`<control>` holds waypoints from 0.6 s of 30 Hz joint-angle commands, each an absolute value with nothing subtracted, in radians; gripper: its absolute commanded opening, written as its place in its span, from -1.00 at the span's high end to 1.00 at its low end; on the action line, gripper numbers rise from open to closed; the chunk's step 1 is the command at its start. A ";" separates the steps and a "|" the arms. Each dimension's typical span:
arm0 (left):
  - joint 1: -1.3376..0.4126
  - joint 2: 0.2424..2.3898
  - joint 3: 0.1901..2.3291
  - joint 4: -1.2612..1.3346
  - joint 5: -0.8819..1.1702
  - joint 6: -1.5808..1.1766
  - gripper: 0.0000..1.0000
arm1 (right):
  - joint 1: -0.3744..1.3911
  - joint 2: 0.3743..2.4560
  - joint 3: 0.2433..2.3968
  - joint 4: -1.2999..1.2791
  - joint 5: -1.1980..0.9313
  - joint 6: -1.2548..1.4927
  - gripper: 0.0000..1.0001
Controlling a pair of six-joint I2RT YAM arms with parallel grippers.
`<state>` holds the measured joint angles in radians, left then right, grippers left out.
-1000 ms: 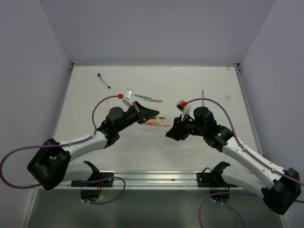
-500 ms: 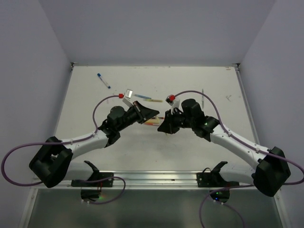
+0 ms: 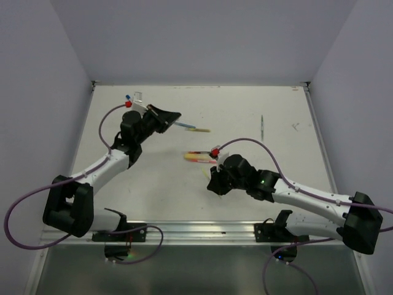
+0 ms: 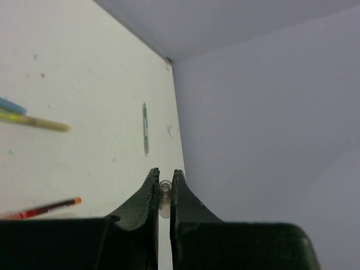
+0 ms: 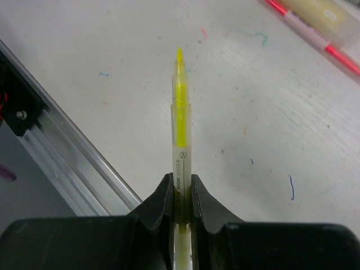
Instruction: Open the pen caps
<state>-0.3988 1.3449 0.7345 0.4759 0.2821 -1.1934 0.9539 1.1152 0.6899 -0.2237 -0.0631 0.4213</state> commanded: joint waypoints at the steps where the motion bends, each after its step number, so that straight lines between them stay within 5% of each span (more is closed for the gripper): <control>1: -0.299 1.348 0.808 0.417 0.302 -1.181 1.00 | 0.973 1.034 0.646 -0.291 0.037 0.482 1.00; 9: -0.267 1.335 0.885 0.056 0.224 -0.881 1.00 | 0.898 1.034 0.834 -0.469 0.281 0.425 1.00; 18: -0.221 1.252 0.810 -0.178 -0.083 -0.706 1.00 | 0.424 1.440 1.130 -0.420 0.282 0.318 1.00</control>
